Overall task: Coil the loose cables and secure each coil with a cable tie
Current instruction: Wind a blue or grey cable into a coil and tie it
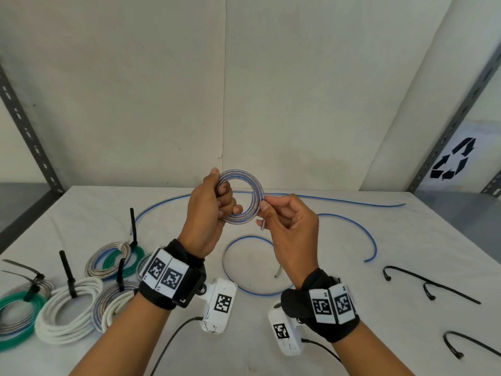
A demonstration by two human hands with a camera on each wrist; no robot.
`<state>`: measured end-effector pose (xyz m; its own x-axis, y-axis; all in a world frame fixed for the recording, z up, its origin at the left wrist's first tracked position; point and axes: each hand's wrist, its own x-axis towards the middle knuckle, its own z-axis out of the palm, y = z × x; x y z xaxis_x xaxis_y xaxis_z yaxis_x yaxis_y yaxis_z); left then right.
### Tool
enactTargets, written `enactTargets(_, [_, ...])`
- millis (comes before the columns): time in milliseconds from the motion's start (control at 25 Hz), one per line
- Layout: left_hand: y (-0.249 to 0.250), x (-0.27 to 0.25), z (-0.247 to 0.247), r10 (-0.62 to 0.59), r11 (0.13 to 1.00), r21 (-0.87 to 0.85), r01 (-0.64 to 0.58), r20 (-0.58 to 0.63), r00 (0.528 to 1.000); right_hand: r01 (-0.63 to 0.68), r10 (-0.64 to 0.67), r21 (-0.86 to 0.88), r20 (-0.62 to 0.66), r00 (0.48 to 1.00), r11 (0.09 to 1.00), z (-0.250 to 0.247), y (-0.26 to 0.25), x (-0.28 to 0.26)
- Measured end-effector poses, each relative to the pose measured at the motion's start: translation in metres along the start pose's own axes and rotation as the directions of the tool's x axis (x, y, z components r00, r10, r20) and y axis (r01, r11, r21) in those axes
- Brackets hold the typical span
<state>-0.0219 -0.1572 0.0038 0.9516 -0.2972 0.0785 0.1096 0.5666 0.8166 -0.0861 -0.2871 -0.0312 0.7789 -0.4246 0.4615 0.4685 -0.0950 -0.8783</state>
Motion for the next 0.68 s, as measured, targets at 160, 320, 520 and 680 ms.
enactTargets(160, [-0.0039,-0.0020,0.0039,-0.008,1.000,-0.011,0.008,0.004,1.000,0.015,-0.019,-0.047,-0.076,0.997,0.999,0.0056,0.0044,-0.0027])
enactTargets(320, [-0.0062,-0.0028,0.0062,-0.001,0.998,-0.068,0.000,-0.013,1.000,-0.023,0.028,0.089,-0.052,0.998,0.996,0.0050,0.0022,-0.0023])
enactTargets(520, [-0.0075,-0.0022,0.0067,0.012,0.986,-0.168,-0.018,-0.038,0.999,-0.141,0.146,0.285,0.005,0.989,0.948,0.0080,-0.0041,-0.0038])
enactTargets(680, [-0.0089,-0.0020,0.0097,0.010,0.982,-0.187,-0.018,-0.044,0.999,-0.109,0.126,0.296,-0.037,0.991,0.949,0.0085,-0.0052,-0.0046])
